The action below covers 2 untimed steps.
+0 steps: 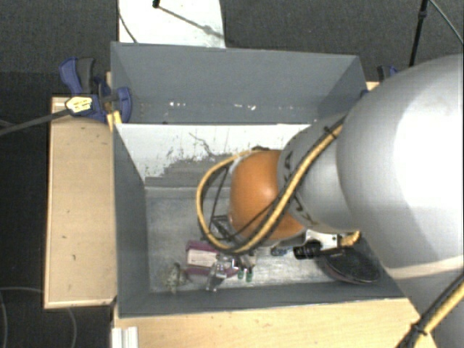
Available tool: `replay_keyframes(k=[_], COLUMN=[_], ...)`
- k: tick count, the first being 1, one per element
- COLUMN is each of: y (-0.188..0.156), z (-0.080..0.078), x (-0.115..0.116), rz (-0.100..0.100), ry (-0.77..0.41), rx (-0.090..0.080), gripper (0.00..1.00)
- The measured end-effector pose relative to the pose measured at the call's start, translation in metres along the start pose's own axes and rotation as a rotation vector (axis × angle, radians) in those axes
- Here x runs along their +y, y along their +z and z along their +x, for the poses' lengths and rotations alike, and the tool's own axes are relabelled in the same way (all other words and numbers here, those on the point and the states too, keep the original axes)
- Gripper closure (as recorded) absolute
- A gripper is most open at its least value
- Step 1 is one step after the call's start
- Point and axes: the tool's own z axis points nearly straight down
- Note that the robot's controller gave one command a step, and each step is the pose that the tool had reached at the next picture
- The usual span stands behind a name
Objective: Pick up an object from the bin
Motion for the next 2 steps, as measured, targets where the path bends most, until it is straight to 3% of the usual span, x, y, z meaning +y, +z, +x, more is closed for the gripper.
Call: replay_keyframes(k=[1, 2], y=[-0.002, -0.048], z=[-0.002, -0.003], x=[0.001, 0.001], rz=[-0.003, 0.000], ry=[0.000, -0.001], rx=[-0.005, -0.001], gripper=[1.00, 1.00])
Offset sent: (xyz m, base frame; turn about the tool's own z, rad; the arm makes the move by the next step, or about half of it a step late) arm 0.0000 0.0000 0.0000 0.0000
